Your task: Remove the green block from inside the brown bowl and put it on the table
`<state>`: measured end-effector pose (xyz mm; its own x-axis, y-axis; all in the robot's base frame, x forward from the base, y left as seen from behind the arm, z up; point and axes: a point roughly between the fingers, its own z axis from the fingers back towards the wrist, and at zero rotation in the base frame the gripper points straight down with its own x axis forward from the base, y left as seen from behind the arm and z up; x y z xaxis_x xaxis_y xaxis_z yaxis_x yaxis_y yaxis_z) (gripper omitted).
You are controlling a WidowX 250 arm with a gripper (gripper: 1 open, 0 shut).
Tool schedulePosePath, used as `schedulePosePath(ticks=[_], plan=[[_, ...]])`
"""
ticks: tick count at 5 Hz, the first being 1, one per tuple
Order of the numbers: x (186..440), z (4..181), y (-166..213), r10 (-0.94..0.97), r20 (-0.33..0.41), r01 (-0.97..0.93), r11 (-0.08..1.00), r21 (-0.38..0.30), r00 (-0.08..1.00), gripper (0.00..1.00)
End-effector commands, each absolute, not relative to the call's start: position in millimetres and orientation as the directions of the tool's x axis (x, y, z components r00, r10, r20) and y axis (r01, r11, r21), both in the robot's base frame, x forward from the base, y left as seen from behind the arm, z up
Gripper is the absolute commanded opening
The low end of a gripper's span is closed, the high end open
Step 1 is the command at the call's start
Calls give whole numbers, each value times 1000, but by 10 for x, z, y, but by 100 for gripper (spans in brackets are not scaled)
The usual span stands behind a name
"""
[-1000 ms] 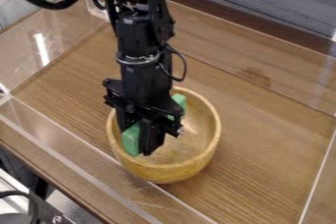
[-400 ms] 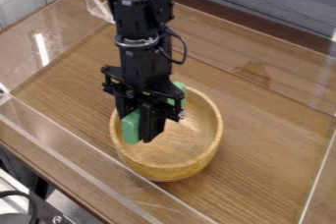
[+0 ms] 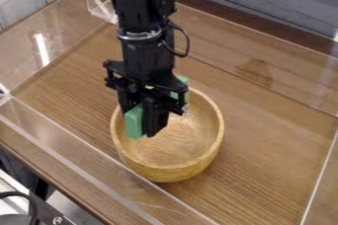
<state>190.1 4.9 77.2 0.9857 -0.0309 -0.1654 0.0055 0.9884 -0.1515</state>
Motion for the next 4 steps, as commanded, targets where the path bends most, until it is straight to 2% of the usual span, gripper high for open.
schedulePosePath(ticks=[1, 4], plan=[[2006, 917, 75, -15, -103, 0, 989, -149, 995, 0], [2041, 966, 60, -5, -98, -11, 987, -159, 995, 0]])
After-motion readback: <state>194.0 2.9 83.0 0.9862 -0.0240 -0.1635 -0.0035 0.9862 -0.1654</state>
